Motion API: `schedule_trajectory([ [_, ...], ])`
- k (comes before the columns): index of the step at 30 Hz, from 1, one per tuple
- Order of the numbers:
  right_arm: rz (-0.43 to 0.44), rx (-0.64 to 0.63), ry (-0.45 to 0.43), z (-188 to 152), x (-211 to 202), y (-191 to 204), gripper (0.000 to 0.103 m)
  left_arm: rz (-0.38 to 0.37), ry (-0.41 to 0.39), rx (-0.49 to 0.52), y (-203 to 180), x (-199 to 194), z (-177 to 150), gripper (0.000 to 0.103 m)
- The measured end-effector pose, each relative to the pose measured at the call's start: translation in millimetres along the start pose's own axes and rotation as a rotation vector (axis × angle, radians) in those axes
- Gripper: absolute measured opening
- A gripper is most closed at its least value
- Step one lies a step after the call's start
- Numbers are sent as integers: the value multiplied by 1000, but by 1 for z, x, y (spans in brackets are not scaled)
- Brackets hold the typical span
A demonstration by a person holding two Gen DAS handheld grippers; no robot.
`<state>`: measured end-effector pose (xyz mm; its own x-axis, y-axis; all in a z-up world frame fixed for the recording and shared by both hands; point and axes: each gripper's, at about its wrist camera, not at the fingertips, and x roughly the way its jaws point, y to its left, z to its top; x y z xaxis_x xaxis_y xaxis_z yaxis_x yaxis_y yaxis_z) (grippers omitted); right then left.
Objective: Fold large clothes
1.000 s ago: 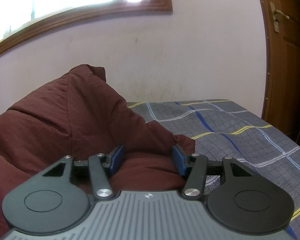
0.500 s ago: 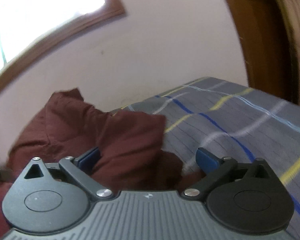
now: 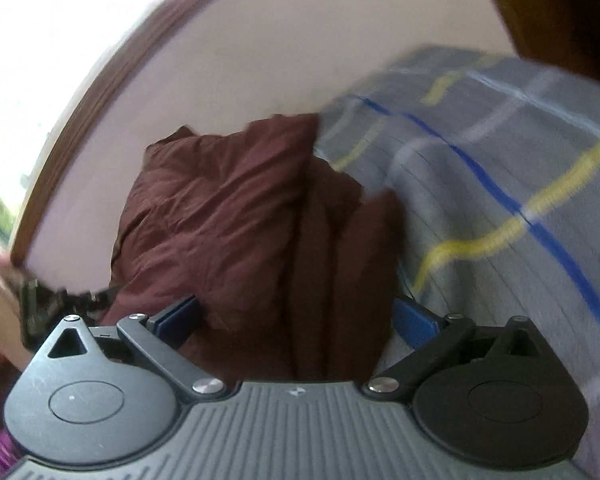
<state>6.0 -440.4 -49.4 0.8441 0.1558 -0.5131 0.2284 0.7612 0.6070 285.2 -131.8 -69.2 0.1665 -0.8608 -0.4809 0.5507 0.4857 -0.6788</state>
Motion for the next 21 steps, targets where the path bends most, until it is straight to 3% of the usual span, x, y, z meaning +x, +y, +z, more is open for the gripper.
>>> schedule_trajectory([
  [3,70,-6,24,9,22,-2,103,-11,0,-6,4,-3,-1,103],
  [5,73,-3,55,18,39,-7,103,-15,3,-16,7,-2,0,103],
  [11,24,-3,6,19,8,-10,103,-30,0,-6,10,-2,-1,103],
  [14,39,39,49,19,19,-23,103,-38,-4,-8,13,-3,-3,103],
  [17,186,89,101,19,37,-25,103,-46,-6,-13,16,-5,-5,103],
  [21,220,34,122,28,64,-18,103,-55,3,-24,25,-8,-3,103],
])
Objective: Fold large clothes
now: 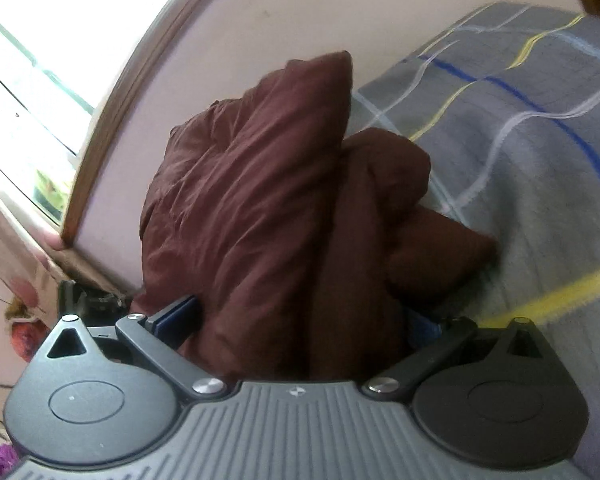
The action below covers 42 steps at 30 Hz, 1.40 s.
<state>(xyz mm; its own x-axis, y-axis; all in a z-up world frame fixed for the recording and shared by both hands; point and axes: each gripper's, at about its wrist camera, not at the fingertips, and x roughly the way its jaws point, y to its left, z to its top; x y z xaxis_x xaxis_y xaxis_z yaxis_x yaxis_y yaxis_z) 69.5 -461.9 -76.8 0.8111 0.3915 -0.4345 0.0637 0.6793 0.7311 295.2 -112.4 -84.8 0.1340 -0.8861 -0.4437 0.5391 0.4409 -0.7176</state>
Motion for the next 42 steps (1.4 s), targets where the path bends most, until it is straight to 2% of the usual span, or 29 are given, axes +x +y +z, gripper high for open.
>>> schedule_trajectory([
  [2,15,-14,12,6,-4,-13,103,7,6,27,-3,-1,0,103],
  [5,38,-30,-21,-5,-14,-21,103,-4,8,37,-1,0,-1,103],
  [7,16,-29,-19,-2,-6,-17,103,-17,4,23,4,0,-1,103],
  [9,55,10,-2,8,7,-15,103,-12,-17,12,5,-1,-4,103],
  [13,76,-42,4,13,29,-7,103,43,-61,90,-12,-8,-14,103],
  [15,97,-61,16,12,28,1,87,58,-74,94,-17,-12,-17,102],
  [17,100,-57,-4,12,22,6,76,78,-92,98,-24,-16,-21,101],
  [21,101,-93,-43,4,18,21,66,115,-134,114,-40,-28,-29,101],
  [25,136,-102,-52,0,24,36,61,160,-177,125,-48,-54,-32,101],
  [32,228,-135,-43,-10,50,77,61,253,-258,118,-57,-121,-49,101],
  [37,312,-173,-14,-18,69,117,59,321,-308,105,-59,-170,-61,101],
  [42,329,-191,32,-33,84,142,58,368,-338,85,-56,-204,-77,101],
])
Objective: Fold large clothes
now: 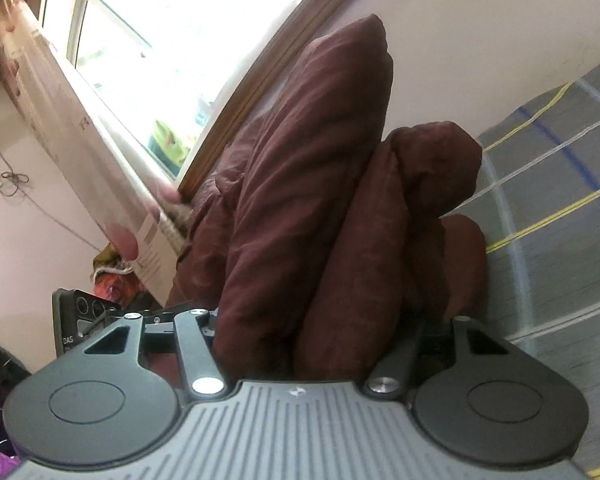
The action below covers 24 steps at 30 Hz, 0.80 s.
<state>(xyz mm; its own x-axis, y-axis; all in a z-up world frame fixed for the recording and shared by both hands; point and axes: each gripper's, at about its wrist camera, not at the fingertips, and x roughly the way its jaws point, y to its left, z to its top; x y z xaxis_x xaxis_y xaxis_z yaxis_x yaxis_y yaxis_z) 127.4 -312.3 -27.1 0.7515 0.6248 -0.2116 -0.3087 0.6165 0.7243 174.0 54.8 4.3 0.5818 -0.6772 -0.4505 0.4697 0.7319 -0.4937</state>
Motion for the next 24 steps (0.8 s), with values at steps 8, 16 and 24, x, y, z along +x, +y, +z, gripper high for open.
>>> schedule_trajectory([
  [8,34,-16,28,-9,10,27,58,42,-48,-13,10,-43,-3,101],
  [16,40,-18,44,-15,4,27,58,65,-53,-16,10,-49,-4,101],
  [24,21,22,58,-23,18,30,58,97,-34,-14,6,-36,-3,101],
])
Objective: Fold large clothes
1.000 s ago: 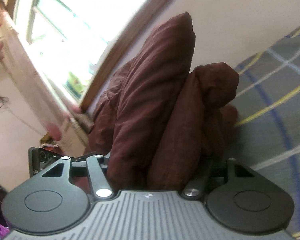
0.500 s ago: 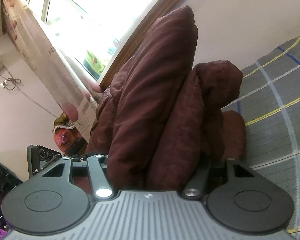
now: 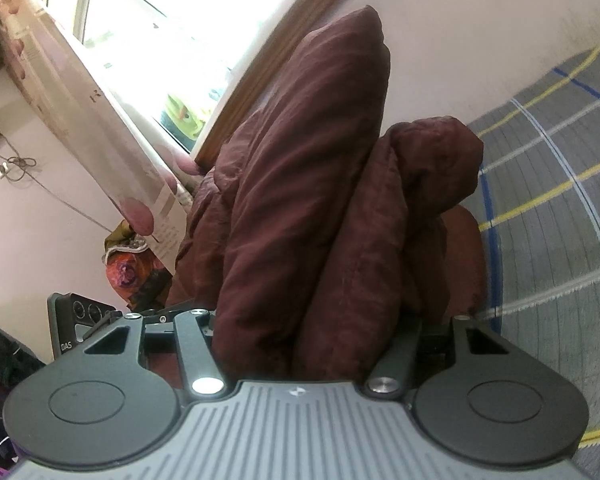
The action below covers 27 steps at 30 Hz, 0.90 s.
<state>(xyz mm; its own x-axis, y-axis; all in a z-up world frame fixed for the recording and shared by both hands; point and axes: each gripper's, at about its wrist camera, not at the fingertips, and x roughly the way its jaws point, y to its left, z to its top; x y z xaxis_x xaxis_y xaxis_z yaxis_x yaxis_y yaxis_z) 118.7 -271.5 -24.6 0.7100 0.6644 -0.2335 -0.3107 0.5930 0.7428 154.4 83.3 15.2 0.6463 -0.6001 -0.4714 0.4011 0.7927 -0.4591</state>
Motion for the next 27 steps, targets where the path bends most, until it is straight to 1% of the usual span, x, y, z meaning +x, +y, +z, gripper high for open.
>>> schedule_trajectory([
  [2,-7,16,6,-4,8,0,58,14,10,-1,0,7,-2,102],
  [8,-30,56,19,-16,18,-19,57,74,28,-32,14,16,-14,103],
  [11,-32,91,16,-20,22,-32,57,107,15,-51,16,17,-17,103],
  [14,-37,112,15,-23,26,-40,58,149,-3,-45,12,15,-20,103],
  [16,-45,87,16,-24,27,-39,60,172,-6,-51,9,15,-21,103],
  [19,-41,92,18,-27,26,-40,62,199,-13,-55,8,7,-26,103],
  [23,-40,98,16,-29,25,-38,67,229,-16,-68,7,-6,-29,103],
  [27,-43,97,15,-29,27,-38,71,284,-68,-16,-1,-32,-34,103],
])
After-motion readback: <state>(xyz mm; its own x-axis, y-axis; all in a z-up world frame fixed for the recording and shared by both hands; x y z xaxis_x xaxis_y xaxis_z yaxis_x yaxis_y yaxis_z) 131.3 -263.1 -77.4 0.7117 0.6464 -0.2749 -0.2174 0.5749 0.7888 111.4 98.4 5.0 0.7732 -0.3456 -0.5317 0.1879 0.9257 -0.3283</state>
